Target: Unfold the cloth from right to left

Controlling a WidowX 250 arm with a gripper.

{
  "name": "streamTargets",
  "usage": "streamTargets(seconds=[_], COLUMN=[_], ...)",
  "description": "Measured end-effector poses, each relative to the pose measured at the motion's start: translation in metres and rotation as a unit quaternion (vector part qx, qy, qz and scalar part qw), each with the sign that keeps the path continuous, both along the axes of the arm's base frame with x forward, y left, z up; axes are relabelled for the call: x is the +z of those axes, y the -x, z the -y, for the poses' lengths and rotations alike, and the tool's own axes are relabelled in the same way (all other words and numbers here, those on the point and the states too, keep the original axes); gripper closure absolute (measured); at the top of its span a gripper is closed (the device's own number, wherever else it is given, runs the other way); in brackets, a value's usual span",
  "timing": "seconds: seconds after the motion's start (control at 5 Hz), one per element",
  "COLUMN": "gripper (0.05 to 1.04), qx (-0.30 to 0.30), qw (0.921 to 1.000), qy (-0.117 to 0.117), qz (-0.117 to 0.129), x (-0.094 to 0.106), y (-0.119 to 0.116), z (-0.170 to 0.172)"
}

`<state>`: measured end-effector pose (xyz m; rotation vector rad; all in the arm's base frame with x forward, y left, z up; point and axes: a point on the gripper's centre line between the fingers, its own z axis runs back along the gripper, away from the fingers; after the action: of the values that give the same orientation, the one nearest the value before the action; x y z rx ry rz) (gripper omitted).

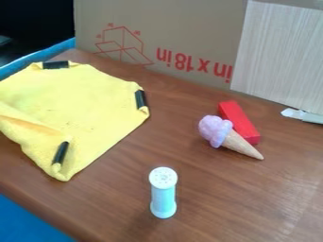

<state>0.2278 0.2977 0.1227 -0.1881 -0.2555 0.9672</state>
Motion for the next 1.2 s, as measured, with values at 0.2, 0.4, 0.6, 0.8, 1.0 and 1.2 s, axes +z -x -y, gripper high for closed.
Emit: streamTargets(seconds=[0.2, 0.4, 0.6, 0.8, 1.0, 1.2], gripper=[1.031, 1.031, 1.031, 1.009, 0.873, 0.621], qx=[-0.041, -0.070, -0.084, -0.096, -0.102, -0.089], qw=[0.9985, 0.9949, 0.9926, 0.9897, 0.9864, 0.9857], qy=[-0.021, -0.043, -0.044, -0.048, -0.078, -0.099], qz=[-0.030, -0.058, -0.077, -0.095, -0.102, -0.104], x=[0.002, 0.001, 0.004, 0.003, 0.003, -0.003], y=[0.004, 0.011, 0.015, 0.019, 0.021, 0.023], z=[-0.012, -0.019, -0.023, -0.030, -0.040, -0.047])
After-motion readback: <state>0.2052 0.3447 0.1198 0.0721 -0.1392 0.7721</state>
